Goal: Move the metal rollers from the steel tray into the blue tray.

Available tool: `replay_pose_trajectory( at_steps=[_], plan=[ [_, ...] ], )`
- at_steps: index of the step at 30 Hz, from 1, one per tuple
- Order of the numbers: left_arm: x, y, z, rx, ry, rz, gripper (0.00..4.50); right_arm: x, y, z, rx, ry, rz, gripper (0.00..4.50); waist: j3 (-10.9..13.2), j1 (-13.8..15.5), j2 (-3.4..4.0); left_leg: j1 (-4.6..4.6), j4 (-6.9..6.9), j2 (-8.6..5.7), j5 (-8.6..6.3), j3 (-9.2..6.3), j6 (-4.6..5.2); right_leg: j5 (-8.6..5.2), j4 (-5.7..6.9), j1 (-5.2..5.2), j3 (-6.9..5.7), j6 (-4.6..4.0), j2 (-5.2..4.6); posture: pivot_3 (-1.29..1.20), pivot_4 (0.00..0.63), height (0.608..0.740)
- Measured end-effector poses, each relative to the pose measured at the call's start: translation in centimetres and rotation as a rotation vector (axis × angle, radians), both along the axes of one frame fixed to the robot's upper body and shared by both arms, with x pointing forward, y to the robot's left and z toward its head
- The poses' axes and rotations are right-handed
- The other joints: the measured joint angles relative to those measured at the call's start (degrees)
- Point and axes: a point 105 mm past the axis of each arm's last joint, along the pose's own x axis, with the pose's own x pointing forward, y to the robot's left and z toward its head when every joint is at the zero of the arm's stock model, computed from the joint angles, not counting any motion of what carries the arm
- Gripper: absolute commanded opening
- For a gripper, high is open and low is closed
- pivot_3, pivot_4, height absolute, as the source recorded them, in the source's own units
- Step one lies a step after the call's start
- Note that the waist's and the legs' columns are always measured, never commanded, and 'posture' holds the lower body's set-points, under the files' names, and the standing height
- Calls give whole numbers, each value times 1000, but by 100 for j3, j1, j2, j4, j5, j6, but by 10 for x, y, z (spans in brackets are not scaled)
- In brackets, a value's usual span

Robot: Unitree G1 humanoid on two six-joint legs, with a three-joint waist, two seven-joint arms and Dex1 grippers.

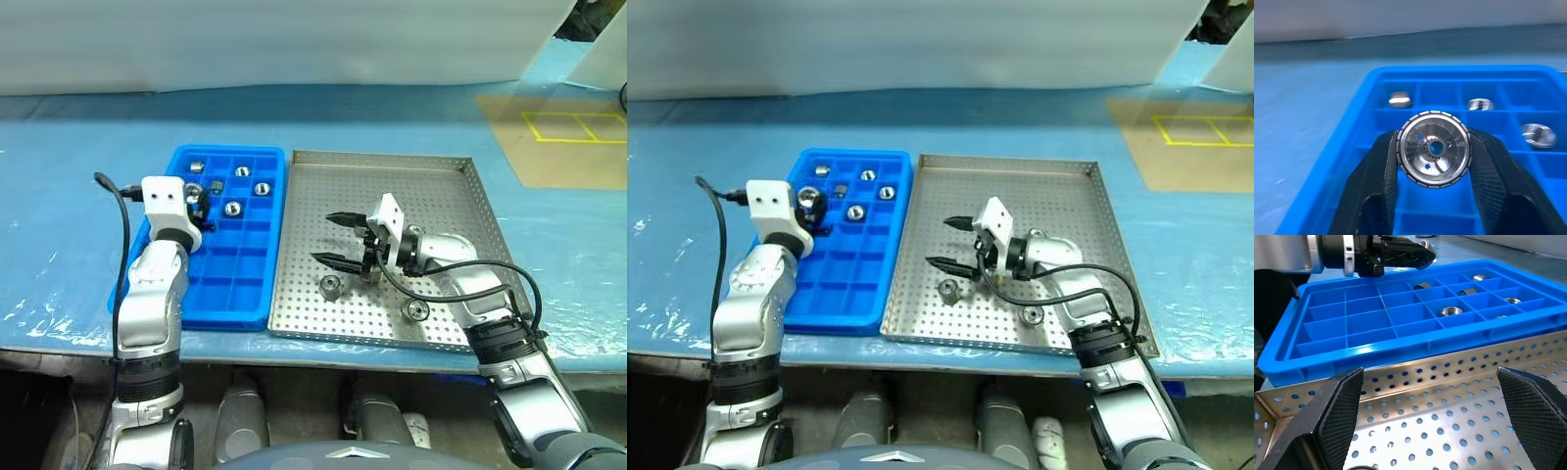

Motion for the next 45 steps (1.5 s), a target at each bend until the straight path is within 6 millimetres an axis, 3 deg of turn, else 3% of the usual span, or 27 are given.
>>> replay_pose_trajectory(
  at_steps=[6,14,18,28,33,45],
  plan=[
    [-3,34,-22,23,89,245,1693,-2,3,-3,-9,7,19,4500,0,18,-1,-1,2,-1,0,-1,0,0,1,0,1,1,1,17,150,740],
    [3,26,-27,3,116,259,1693,-4,0,-5,-13,7,7,4500,0,8,-2,0,14,-1,0,-3,1,1,9,0,2,1,0,-23,150,740],
    [-6,19,-35,-8,137,239,1693,-5,-3,-7,-19,8,-7,4500,2,0,-6,-8,14,3,-1,-3,2,0,7,-4,1,1,2,-29,150,740],
    [-35,14,-15,-3,60,272,1693,-4,-3,-8,-27,8,-15,4500,4,4,-10,-12,17,2,-3,-3,4,0,5,-6,1,2,0,-12,150,740],
    [-46,13,-32,-25,139,293,1693,-5,-1,-10,-32,6,-5,4500,7,2,-15,-13,17,3,-4,-3,5,0,4,-7,1,2,2,-13,150,740],
    [-59,18,-37,-28,200,321,1693,-7,-3,-16,-38,21,-11,4500,8,1,-18,-13,17,2,-4,-3,5,0,3,-7,1,2,1,-19,150,740]
  ],
)
